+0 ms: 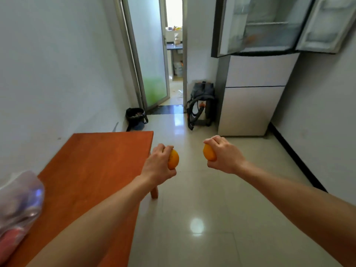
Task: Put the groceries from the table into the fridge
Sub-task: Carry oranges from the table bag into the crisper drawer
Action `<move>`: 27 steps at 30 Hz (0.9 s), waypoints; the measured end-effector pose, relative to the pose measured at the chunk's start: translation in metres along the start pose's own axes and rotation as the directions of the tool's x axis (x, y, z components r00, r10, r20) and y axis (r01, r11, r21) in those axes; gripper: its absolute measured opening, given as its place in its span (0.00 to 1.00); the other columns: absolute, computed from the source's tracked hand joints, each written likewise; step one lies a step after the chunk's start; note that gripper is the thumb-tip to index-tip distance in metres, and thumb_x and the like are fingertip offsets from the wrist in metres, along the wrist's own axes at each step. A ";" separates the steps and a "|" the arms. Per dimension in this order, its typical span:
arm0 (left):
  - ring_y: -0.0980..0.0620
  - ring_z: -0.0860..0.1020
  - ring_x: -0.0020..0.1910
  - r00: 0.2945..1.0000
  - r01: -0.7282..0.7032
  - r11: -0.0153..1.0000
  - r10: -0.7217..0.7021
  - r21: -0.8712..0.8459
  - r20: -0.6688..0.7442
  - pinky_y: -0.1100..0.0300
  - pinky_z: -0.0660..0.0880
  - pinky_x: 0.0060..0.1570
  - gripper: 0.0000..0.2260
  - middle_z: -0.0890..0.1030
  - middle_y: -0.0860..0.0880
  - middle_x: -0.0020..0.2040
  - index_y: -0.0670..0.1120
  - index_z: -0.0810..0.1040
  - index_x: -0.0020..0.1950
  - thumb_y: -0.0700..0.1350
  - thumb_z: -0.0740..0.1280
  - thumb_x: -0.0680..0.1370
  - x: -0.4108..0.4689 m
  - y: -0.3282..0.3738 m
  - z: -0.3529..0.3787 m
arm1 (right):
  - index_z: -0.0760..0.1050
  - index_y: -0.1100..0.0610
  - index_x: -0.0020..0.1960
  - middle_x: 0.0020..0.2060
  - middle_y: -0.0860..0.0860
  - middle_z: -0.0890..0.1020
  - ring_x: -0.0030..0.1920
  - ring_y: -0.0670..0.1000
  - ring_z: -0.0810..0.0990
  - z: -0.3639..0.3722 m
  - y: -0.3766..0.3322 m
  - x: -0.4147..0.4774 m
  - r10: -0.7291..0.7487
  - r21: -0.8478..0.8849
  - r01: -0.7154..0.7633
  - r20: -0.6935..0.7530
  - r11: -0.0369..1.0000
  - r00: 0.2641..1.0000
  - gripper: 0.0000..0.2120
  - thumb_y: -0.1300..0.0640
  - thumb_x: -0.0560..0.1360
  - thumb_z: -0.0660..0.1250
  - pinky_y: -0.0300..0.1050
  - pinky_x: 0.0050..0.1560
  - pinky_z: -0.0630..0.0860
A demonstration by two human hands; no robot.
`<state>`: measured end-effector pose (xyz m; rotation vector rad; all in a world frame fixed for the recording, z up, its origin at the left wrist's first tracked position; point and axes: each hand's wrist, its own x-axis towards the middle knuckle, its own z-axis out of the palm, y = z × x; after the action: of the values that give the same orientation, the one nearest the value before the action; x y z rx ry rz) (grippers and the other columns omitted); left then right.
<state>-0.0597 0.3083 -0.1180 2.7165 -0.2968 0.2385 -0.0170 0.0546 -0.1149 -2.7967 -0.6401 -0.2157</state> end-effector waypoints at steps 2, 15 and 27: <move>0.45 0.70 0.59 0.998 -0.054 0.999 0.054 -0.004 0.014 0.51 0.74 0.54 0.36 0.69 0.46 0.61 0.48 0.65 0.71 0.49 0.76 0.66 0.039 0.020 0.015 | 0.64 0.49 0.71 0.64 0.52 0.70 0.60 0.56 0.72 -0.010 0.036 0.004 0.047 -0.038 -0.049 -0.037 0.998 0.998 0.37 0.46 0.66 0.75 0.50 0.50 0.76; 0.46 0.69 0.59 0.948 -0.293 0.954 0.298 -0.059 0.116 0.52 0.74 0.53 0.33 0.68 0.47 0.61 0.49 0.65 0.69 0.49 0.75 0.67 0.337 0.121 0.133 | 0.68 0.51 0.68 0.59 0.52 0.72 0.56 0.55 0.74 -0.041 0.288 0.114 0.328 -0.076 -0.338 -0.116 0.938 0.937 0.35 0.48 0.64 0.75 0.48 0.49 0.75; 0.48 0.68 0.59 0.847 -0.506 0.861 0.509 -0.062 0.155 0.55 0.72 0.54 0.33 0.67 0.48 0.61 0.50 0.63 0.69 0.53 0.74 0.69 0.597 0.246 0.227 | 0.66 0.49 0.69 0.60 0.51 0.71 0.56 0.53 0.74 -0.088 0.528 0.192 0.521 -0.060 -0.538 -0.180 0.841 0.834 0.36 0.47 0.65 0.74 0.44 0.48 0.72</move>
<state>0.4841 -0.1068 -0.1103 2.5888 -1.0679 0.1490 0.3814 -0.3509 -0.1087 -2.8881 0.2064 -0.3577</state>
